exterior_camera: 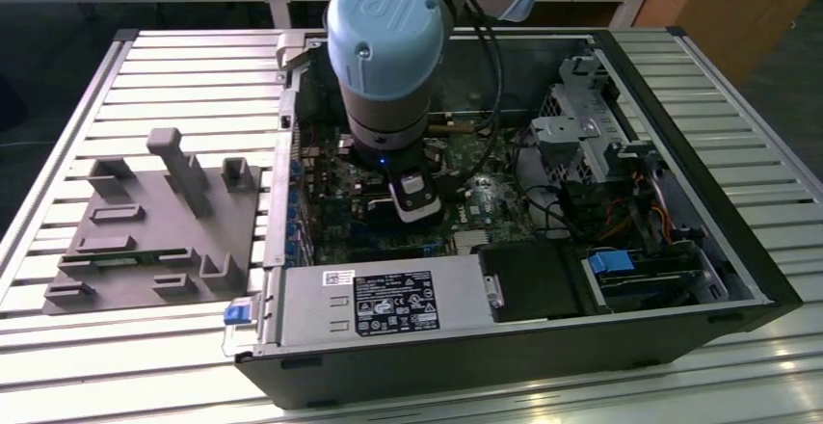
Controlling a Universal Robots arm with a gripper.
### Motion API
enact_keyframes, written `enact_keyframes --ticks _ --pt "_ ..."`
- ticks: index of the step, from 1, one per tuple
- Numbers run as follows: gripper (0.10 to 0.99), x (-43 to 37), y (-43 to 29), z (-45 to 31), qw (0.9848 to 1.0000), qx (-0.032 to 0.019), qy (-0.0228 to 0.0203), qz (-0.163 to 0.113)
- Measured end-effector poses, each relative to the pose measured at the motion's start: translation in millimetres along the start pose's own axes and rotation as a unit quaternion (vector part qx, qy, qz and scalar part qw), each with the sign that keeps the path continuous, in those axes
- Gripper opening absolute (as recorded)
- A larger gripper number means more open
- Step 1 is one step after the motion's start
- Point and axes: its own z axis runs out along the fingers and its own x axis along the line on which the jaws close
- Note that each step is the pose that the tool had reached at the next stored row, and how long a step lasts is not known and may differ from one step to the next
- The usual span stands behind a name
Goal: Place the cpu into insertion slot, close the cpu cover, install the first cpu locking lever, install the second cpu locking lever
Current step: 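Install the second cpu locking lever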
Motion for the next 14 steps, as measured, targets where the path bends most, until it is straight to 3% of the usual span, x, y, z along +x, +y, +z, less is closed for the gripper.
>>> enact_keyframes --ticks 14 --pt "0.102 1.5 1.9 5.4 1.0 -0.0017 0.0004 0.0"
